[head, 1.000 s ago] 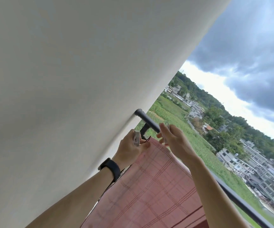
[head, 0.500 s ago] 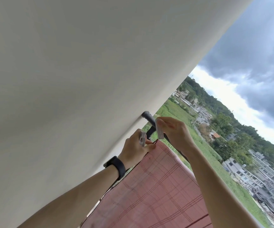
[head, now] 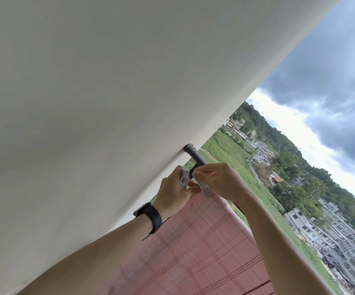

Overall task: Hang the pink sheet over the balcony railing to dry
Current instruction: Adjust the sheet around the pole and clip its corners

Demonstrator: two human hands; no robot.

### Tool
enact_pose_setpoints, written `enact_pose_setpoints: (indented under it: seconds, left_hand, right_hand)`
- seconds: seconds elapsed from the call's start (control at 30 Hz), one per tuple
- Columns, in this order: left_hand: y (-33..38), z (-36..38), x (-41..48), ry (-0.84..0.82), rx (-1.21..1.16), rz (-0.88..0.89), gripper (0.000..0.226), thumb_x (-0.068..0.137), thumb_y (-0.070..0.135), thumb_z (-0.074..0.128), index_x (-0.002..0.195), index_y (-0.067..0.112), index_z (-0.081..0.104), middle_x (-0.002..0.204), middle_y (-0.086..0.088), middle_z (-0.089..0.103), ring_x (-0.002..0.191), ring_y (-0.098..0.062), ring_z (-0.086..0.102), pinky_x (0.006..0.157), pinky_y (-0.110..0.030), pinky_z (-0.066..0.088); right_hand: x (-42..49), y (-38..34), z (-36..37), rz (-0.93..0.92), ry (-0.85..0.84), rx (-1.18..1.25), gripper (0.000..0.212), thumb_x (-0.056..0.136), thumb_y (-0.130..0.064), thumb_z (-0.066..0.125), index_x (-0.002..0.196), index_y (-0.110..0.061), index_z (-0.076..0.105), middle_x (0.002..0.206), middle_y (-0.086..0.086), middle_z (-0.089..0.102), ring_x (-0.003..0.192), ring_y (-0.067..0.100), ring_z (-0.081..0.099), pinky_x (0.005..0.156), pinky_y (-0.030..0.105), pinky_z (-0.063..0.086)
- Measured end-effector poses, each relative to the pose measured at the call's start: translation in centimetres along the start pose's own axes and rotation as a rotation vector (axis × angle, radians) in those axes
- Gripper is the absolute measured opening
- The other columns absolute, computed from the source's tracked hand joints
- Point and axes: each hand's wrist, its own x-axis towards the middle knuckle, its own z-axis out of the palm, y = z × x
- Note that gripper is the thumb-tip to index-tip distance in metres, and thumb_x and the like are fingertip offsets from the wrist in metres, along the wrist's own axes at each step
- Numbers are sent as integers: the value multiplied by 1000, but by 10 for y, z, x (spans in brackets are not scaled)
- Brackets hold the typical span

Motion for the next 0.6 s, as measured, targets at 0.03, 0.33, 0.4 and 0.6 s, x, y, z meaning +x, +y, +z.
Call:
enact_pose_setpoints:
  seconds: [0.03,0.33,0.4,0.6]
  left_hand:
    - [-1,1,-1,-2,-10,-6,39,74,30,84,84,17,48,72,23,66,64,7,61,57,-16,45]
    - [-59,-37,-38,-36,-504,-464,24,102,29,46,91,9,53,92,-13,49,79,-20,58,61,-28,53]
    - [-85,-35,-58,-23,-435,-529,28,101,36,49,97,10,60,83,-8,52,75,-17,55,60,-24,52]
    - [-148,-49,-135,-91,-304,-663,28,91,42,64,111,23,72,95,3,73,90,-11,66,71,-24,49]
  right_hand:
    - [-2,1,0,7,-13,-14,17,83,-49,76,98,-41,77,86,-27,73,76,-11,67,73,20,54]
    - [-88,14,63,-222,647,156,17,91,-47,64,107,-46,64,109,-30,66,99,1,65,83,25,53]
    - [-115,28,115,-207,589,356,10,92,-34,68,96,-43,70,94,-18,72,83,10,68,70,24,55]
    - [-159,52,251,428,13,866,29,84,-48,73,103,-26,71,96,-6,74,82,16,74,74,31,61]
